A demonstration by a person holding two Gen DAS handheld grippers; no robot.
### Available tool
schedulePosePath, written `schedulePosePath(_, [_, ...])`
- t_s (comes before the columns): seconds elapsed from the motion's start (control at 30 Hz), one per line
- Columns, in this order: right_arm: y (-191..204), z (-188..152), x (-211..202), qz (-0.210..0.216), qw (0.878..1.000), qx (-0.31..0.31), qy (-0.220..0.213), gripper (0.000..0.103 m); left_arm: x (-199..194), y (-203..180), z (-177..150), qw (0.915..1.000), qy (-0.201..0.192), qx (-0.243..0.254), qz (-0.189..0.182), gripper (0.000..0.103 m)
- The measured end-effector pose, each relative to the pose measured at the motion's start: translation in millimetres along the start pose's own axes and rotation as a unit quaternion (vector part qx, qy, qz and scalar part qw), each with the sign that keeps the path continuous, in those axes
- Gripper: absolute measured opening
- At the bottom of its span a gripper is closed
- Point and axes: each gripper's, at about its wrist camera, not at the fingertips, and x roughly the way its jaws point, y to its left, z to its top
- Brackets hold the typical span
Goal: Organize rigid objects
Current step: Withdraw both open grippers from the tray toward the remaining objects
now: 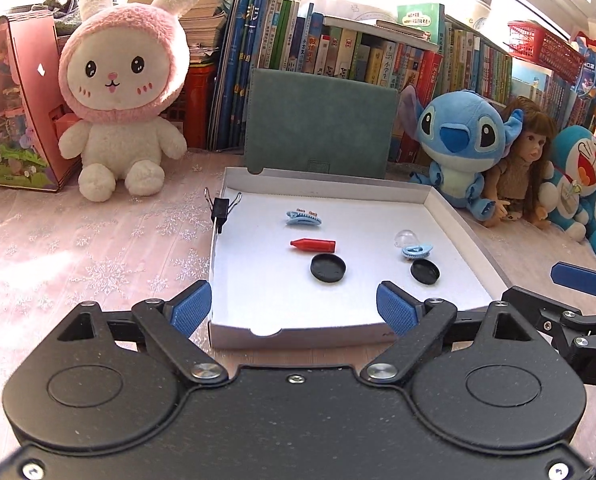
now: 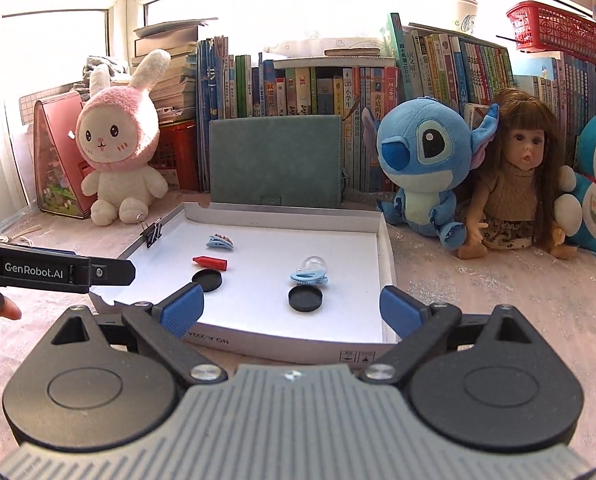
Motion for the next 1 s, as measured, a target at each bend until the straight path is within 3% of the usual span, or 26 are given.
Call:
schedulePosePath(0.4, [25.0,-34.7,-40.7,0.005,0.999,-0.029,-0.024,0.100,-36.3,0.5,-55.2,0.9996,-0.006,0.028,0.000,0.089])
schedulePosePath(0.63, [38.4,-49.7,-50.6,0.014,0.999,-0.040,-0.019,0.100,-48.8,-5.0,-73.9,0.9977,-0.017,0.065,0.010,0.089])
schedulePosePath(1.0, [48.0,-69.3,-64.4,0.015,0.999,-0.046,-0.017,0.100,-63.4,-3.2,-97.3,0.9966,-0.019,0.080,0.012,0.089])
